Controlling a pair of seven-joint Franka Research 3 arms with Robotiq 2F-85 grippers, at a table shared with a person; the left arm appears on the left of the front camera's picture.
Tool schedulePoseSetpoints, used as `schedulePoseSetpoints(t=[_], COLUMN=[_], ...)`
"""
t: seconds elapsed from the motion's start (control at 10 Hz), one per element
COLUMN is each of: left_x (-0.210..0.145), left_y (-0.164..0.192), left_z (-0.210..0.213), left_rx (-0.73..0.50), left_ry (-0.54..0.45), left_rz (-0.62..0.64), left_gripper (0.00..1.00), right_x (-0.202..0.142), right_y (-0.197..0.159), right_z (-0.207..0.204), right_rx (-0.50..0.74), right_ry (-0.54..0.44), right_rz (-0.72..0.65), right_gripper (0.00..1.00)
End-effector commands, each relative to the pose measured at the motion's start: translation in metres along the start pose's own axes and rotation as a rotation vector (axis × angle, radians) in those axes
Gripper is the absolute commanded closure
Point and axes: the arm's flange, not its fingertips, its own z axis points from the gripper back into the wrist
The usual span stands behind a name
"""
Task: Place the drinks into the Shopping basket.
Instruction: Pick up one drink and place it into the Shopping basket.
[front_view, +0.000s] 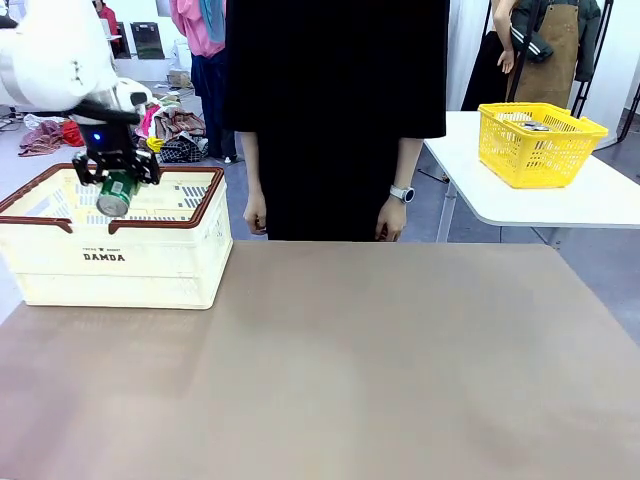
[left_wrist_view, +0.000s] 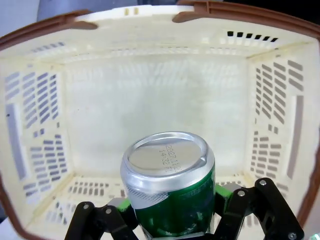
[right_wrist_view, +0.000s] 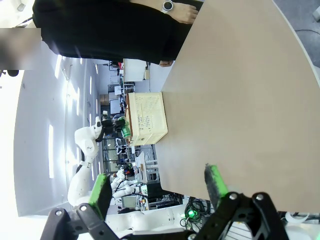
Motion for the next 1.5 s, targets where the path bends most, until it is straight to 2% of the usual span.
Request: schedulePoseSetpoints(t=[0.0,0.2,0.5,1.2,1.3,1.4], left_x=[0.014,0.008,0.000,0.002,0.001,0.001], left_y=[0.001,-0.012,-0.019,-0.021,-0.020,-0.019], left_z=[-0.023,-0.061,-0.096,-0.091,-0.090,-0.089], left_rx=[0.008,0.031,0.038,-0.012,-0.017,-0.026], left_ry=[-0.025,0.060,0.137,0.096,0.096,0.101], left_rz=[-0.035,-0.095,-0.111,-0.113,-0.114,-0.119], left_gripper=[1.00,1.00,1.00,1.00,0.45,0.00], right_x=[0.001,0.001,0.001,0.001,0.001,0.001], right_y=[0.003,0.003,0.003,0.003,0.003,0.003], right_z=[0.000,0.000,0.000,0.000,0.000,0.000], right_rx=[0.015,0.015,0.015,0.015,0.015,0.015], right_ry=[-0.008,-0.008,-0.008,-0.008,-0.008,-0.008], right_rz=[0.014,0.014,0.014,0.014,0.014,0.014], right_gripper=[0.00,0.00,0.00,0.00,0.00,0.00])
